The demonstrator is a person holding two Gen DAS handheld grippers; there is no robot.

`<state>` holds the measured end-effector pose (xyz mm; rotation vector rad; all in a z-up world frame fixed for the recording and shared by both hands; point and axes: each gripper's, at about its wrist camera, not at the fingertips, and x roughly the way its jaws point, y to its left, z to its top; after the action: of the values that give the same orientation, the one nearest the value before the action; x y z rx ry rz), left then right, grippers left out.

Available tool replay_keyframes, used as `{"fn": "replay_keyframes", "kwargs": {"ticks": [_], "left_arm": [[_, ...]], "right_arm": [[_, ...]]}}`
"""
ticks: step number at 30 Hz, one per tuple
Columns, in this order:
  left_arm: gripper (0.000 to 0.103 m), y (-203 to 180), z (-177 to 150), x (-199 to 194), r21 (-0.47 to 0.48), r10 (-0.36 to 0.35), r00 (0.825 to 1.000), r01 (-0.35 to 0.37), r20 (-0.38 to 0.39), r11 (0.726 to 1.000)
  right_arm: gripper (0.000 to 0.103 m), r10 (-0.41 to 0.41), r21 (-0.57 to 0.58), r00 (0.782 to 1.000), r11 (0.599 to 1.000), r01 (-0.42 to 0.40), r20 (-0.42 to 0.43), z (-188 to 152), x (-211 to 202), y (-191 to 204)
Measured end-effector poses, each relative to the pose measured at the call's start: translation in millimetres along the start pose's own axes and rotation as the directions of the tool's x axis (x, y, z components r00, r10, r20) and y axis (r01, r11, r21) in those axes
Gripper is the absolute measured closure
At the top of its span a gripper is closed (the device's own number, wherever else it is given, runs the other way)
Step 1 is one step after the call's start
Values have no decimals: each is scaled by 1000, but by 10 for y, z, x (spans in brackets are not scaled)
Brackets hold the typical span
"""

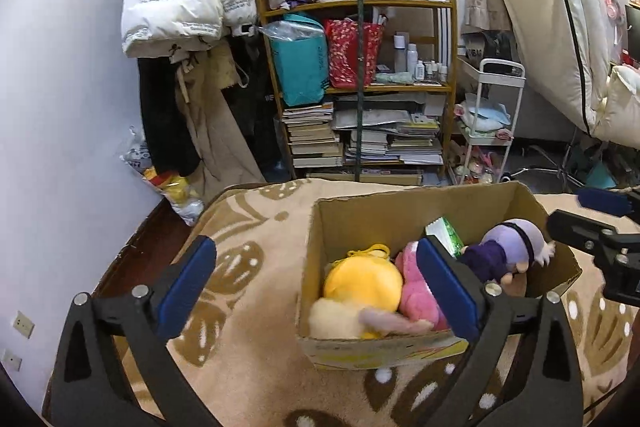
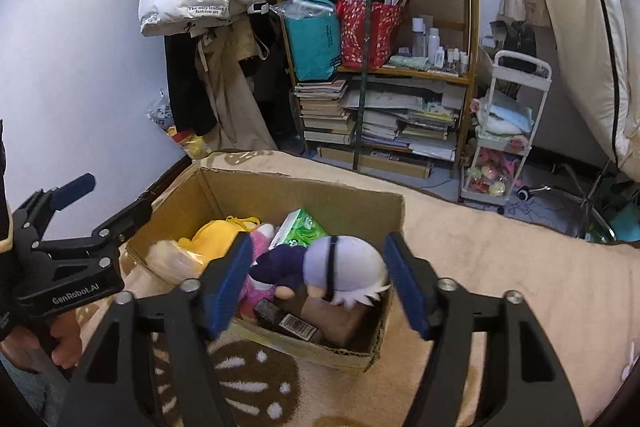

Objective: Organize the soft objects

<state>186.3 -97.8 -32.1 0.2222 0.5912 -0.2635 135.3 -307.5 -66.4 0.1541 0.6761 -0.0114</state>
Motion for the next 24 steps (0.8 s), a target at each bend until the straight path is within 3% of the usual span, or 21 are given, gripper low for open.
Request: {"fn": "replay_keyframes", "kwargs": {"ticks": [10,24], "left_arm": [[1,199,-14,-540,-21,57,998,-56,41,998],[1,350,-148,-1525,-34,117,985,-113,129,993]], "right_arm": [[0,-40,-33,992,998,45,121,-22,-605,70],[0,-42,-54,974,997,55,222,-196,-1441,242]]}}
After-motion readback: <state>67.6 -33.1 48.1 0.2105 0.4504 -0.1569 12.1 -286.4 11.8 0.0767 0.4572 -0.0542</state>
